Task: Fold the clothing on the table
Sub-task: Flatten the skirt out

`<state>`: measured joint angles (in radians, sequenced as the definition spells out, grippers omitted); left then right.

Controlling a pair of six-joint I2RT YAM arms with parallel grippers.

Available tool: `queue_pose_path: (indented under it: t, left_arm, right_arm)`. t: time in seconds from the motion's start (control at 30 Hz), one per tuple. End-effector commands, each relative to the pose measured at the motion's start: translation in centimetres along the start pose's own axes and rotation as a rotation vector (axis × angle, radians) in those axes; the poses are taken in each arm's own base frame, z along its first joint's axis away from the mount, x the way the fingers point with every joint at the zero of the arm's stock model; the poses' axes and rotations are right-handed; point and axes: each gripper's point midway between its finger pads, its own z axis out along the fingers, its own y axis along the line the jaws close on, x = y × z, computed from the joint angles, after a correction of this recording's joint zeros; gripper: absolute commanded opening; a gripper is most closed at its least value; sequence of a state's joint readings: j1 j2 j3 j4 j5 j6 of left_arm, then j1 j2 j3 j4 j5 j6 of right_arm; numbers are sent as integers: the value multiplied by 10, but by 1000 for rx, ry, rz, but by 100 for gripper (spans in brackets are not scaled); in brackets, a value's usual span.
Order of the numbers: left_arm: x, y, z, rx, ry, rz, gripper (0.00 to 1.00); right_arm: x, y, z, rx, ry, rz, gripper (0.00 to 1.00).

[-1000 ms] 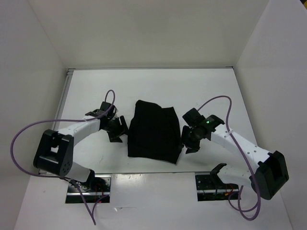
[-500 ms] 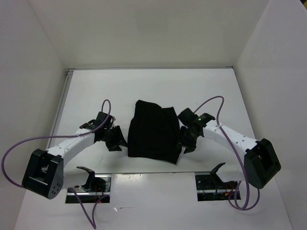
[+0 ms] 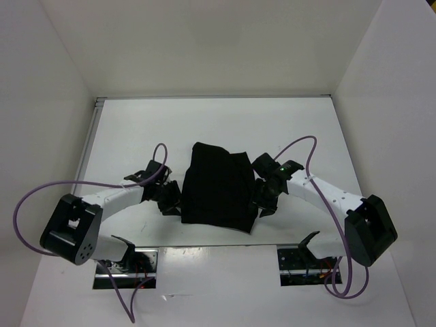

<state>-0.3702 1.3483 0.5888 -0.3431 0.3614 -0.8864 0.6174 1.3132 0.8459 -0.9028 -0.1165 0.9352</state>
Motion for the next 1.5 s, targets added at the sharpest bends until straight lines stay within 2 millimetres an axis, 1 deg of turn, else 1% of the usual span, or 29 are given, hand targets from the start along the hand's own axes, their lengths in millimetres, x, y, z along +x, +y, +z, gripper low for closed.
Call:
queue_pose_path:
  t: [0.0, 0.07, 0.17, 0.2, 0.23, 0.27, 0.3, 0.33, 0.37, 0.4, 0.43, 0.47, 0.5, 0.53, 0.57, 0.6, 0.63, 0.67, 0.7, 0.73, 0.77, 0.83, 0.87, 0.93, 0.97, 1.03, 1.13, 1.3, 1.47]
  left_arm:
    - [6, -2, 8, -1, 40, 9, 48]
    - [11, -6, 13, 3, 52, 26, 42]
    - [16, -3, 27, -3, 82, 37, 18]
    - [12, -10, 32, 17, 90, 41, 11]
    - [11, -19, 34, 35, 96, 57, 0]
    - [7, -30, 37, 61, 96, 76, 0]
    - [2, -47, 33, 97, 90, 91, 0]
    - [-2, -70, 29, 158, 92, 124, 0]
    - [-16, -122, 13, 268, 55, 202, 0]
    - [-19, -151, 0, 336, 53, 235, 0]
    - [-12, -185, -22, 459, 89, 299, 0]
    - [-15, -229, -60, 598, 39, 379, 0]
    - [-13, -245, -82, 665, 19, 408, 0]
    - [-7, -259, -118, 748, -23, 434, 0]
    - [-11, -259, -131, 769, -71, 429, 0]
    - [-12, -242, -126, 743, -83, 392, 0]
    - [-13, -229, -131, 726, -114, 369, 0]
    - [-22, -199, -110, 594, -139, 287, 0]
    - [-25, -172, -92, 491, -141, 241, 0]
    - [-16, -125, -60, 340, -90, 188, 0]
    - [-16, -98, -43, 244, -96, 147, 0]
    - [-1, -54, -15, 121, -37, 90, 0]
    - [5, -29, -3, 49, -26, 64, 0]
    - [11, -7, 4, -41, -6, 34, 0]
    - [10, -1, 4, -65, -14, 40, 0]
    - [1, 7, 4, -112, -43, 16, 0]
    - [-8, 2, 2, -105, -68, 6, 0]
    - [-13, 4, 0, -120, -89, -12, 0]
    - [-11, 1, 2, -106, -72, -12, 0]
  right_arm:
    - [-11, 13, -14, -41, -53, 7, 49]
    - [-11, 15, -17, -52, -60, 25, 49]
    - [-10, 15, -21, -72, -72, 44, 49]
    - [-10, 12, -23, -76, -85, 44, 49]
    - [-9, 12, -25, -78, -85, 56, 50]
    - [-11, 12, -27, -80, -102, 71, 50]
    - [-13, 8, -30, -75, -128, 72, 50]
    - [-16, 8, -32, -78, -145, 87, 50]
    - [-16, 6, -34, -73, -155, 97, 50]
    - [-21, 6, -38, -74, -173, 120, 51]
    - [-25, 8, -45, -91, -207, 120, 51]
    - [-27, 8, -48, -102, -215, 140, 51]
    - [-31, 7, -52, -109, -236, 163, 51]
    - [-33, 7, -59, -133, -265, 162, 51]
    - [-36, 6, -63, -149, -277, 186, 51]
    - [-41, 7, -69, -173, -298, 201, 51]
    - [-40, 2, -67, -174, -301, 221, 51]
    - [-44, 4, -73, -214, -330, 230, 51]
    - [-47, 1, -74, -226, -335, 242, 51]
    - [-47, -2, -73, -228, -329, 242, 51]
    - [-45, -2, -70, -234, -316, 237, 51]
    - [-46, -4, -68, -226, -310, 214, 51]
    - [-42, -6, -62, -199, -278, 202, 51]
    - [-39, -9, -54, -166, -246, 168, 51]
    - [-40, -8, -54, -160, -243, 158, 51]
    - [-35, -5, -49, -151, -216, 126, 51]
    - [-34, -3, -41, -137, -194, 96, 51]
    - [-37, 8, -25, -139, -158, 53, 44]
    - [-22, 17, 5, -81, -75, -13, 44]
